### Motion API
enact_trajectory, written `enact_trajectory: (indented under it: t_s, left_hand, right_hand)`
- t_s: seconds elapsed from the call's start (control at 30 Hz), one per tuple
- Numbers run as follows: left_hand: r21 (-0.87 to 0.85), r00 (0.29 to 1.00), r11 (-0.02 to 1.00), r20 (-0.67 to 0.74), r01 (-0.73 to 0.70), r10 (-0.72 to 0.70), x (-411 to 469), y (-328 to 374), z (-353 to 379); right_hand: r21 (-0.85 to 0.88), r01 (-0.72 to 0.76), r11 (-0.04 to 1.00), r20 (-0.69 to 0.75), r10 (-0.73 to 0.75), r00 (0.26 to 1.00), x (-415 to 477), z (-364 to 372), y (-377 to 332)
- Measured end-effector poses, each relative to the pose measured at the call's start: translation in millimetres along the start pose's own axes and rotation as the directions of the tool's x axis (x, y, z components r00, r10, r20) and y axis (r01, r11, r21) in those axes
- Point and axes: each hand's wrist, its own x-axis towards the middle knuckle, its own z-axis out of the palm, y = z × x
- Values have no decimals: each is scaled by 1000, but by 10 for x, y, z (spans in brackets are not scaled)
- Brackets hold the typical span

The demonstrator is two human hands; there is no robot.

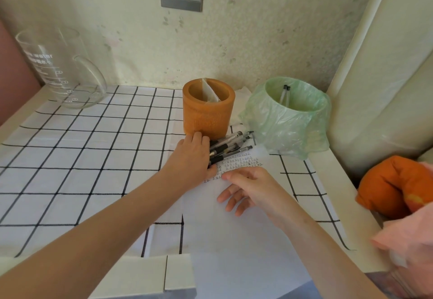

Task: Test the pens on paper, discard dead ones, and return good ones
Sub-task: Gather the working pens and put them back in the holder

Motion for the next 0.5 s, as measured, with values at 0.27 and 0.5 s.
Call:
enact_trajectory:
  t_s: [0.27,0.5]
  left_hand:
    - [50,999,999,33,3,-4,107,-4,-60]
    - [17,996,996,15,93,-93,62,11,-66]
  right_hand:
    - [-7,18,1000,3,-18,1000,7,4,21]
    - [14,27,1000,15,-27,1000,-2,10,11]
